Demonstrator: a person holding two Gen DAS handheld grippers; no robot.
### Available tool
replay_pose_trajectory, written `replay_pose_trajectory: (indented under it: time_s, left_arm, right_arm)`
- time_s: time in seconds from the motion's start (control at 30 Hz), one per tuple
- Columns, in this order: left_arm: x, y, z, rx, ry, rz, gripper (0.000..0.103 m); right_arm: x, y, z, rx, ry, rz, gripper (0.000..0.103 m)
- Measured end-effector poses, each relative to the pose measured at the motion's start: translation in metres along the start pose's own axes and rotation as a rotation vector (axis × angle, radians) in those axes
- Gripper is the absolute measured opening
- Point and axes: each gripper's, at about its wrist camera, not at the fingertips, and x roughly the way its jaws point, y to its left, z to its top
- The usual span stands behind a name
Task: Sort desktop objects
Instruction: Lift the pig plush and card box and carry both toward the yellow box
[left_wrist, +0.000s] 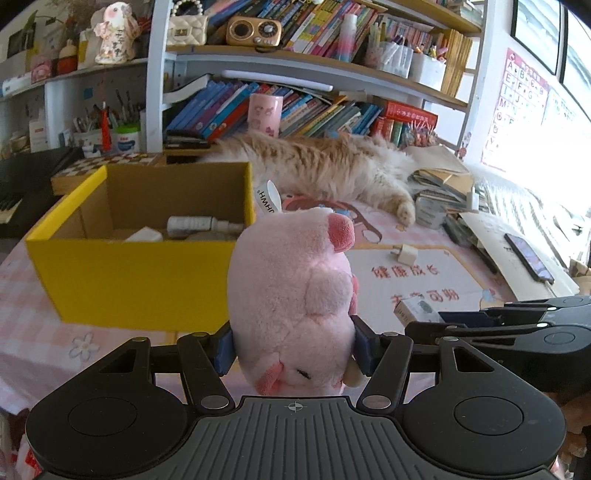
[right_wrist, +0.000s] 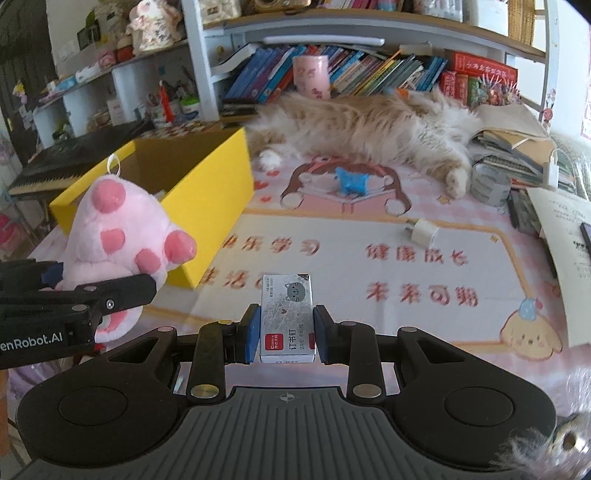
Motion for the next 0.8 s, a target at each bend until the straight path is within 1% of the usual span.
replay_pose_trajectory:
  time_s: [0.47, 0.8]
  left_arm:
    - [-0.036, 0.035, -0.03, 0.001, 0.037, 0.011, 0.061]
    - [-0.056, 0.057, -0.047, -0.029, 0.05, 0.046, 0.061]
  right_arm:
    - [-0.009, 0.055, -0.031, 0.0, 0.024, 0.025, 0.027]
    - [-0.006, 0.086, -0.043, -0.017, 0.059, 0.072, 0.027]
